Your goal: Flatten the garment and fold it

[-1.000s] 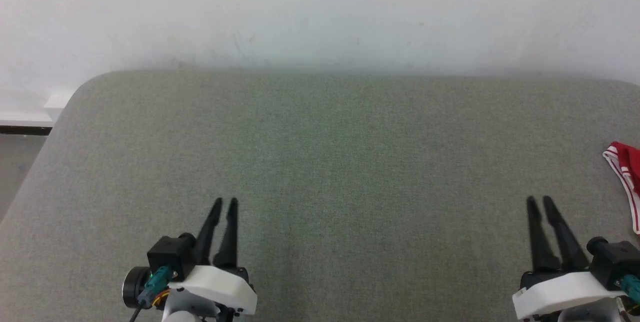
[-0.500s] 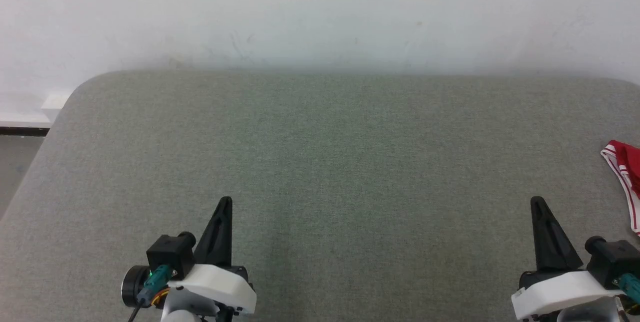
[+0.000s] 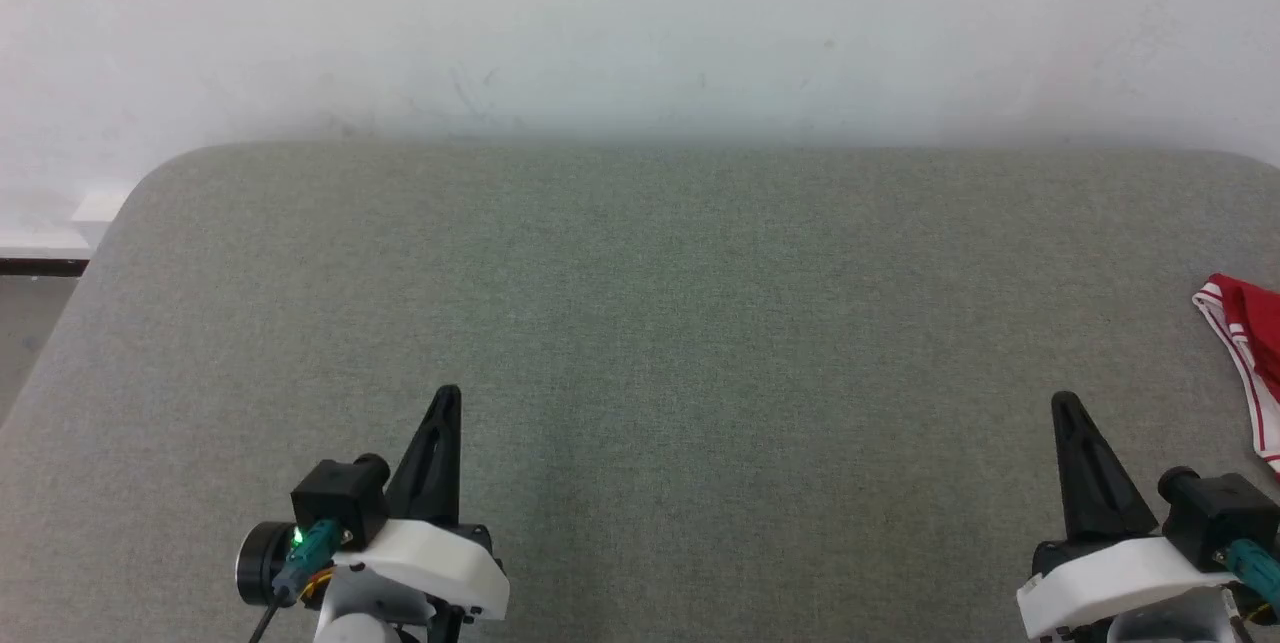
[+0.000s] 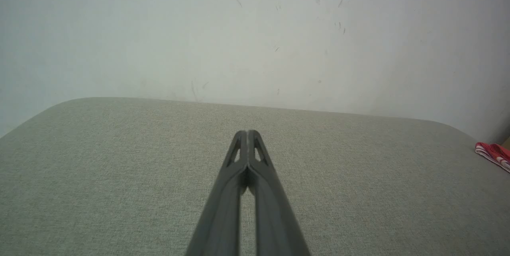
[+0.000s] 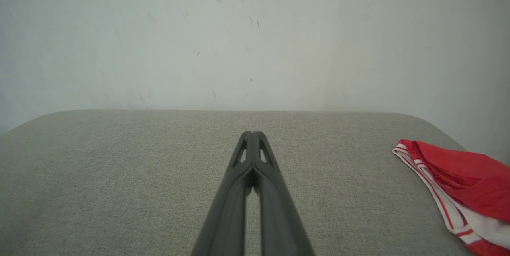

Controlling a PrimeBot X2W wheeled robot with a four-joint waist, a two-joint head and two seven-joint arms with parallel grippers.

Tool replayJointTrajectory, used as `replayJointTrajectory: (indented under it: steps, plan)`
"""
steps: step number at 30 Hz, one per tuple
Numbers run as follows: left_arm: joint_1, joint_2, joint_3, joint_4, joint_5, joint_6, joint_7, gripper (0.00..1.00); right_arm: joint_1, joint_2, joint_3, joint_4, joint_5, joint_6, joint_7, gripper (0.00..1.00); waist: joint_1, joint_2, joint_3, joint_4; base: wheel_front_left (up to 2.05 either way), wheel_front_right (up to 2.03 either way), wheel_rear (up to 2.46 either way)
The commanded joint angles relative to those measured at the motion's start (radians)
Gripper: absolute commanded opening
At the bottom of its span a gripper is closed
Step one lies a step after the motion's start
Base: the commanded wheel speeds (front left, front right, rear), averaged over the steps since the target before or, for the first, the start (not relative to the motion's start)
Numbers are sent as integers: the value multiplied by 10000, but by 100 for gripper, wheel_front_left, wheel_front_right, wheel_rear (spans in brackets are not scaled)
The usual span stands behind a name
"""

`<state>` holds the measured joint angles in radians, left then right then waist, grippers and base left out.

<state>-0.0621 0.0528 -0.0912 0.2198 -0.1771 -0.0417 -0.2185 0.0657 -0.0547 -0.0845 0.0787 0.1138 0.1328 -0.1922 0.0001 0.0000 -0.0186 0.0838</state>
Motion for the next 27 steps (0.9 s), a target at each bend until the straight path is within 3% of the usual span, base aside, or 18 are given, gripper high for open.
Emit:
replayJointTrajectory:
  steps: [1, 27]
  plan:
    - [108, -5, 56, -93, 97, 71, 76, 0, -102, 8, 53, -58, -52, -4, 81, 0, 0, 0, 2, -9, 0, 0, 0]
    - [237, -10, 272, -623, 519, 158, 607, 0, -242, 17, 252, -242, -325, -8, 545, 0, 0, 0, 48, -218, 0, 0, 0]
